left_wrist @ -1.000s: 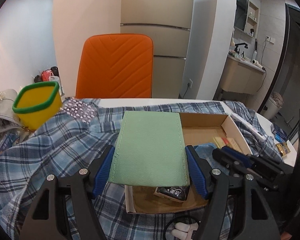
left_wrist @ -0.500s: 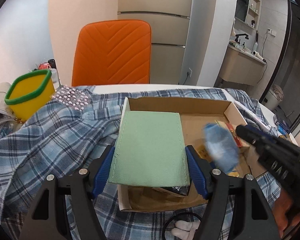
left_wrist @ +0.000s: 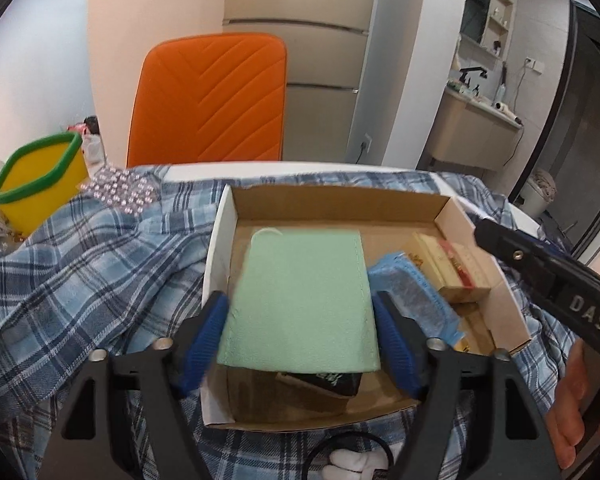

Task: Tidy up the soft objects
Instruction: 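Lower the green card into the box and open the left gripper while the right gripper lowers the blue packet, then open the right gripper to release the blue packet and raise both tools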

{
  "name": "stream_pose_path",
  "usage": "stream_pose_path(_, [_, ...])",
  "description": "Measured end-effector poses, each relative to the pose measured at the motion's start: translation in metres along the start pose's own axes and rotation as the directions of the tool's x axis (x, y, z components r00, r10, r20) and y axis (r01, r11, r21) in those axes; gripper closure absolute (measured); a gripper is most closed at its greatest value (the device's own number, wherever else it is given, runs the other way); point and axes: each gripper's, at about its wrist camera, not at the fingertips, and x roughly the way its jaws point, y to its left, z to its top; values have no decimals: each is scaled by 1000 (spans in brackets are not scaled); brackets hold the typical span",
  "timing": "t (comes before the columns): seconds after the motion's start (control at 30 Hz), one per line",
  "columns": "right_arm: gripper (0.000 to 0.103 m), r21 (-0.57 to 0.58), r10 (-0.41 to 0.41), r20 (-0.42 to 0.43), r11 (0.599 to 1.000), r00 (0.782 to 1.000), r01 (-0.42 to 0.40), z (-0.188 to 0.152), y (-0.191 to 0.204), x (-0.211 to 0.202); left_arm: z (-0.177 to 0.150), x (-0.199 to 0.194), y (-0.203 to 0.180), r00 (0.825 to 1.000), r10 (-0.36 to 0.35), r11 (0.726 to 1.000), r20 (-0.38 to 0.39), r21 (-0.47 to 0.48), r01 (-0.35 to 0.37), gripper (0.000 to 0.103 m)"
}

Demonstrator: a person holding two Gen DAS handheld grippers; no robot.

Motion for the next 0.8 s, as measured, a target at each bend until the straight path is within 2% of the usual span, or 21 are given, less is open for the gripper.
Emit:
stream_pose_path(0.03, [45,3,1,-2,1000,1000,-1,0,-1,0,0,-3,-2,1000,-4,1000,18,12,4,13])
stream_pose_path(0.2, [44,19,4,3,1000,1000,-4,1,-5,-1,-1,-12,-14,998,-7,998,58,63,4,13])
stream_pose_path(0.4, [41,36,3,21,999,1000,-4,4,-9,-5,-1,-19,-13,993,41,997,110,55,-47,13])
stream_pose_path(0.5, [40,36,-1,34,999,999,0,6,-10,-9,0,-25,-10,990,36,998,138,49,-43,13])
stream_pose_path(0.63, [39,36,-7,60,999,998,5,9,-11,-16,1,-37,-14,984,60,994,168,86,-75,13])
stream_pose_path(0.73, [32,22,-43,91,999,995,41,11,-10,-21,3,-52,-17,973,70,991,219,97,-93,13])
stream_pose_path(0.8, [32,27,-38,87,999,996,36,14,-11,-23,5,-64,-16,968,61,992,243,93,-86,13])
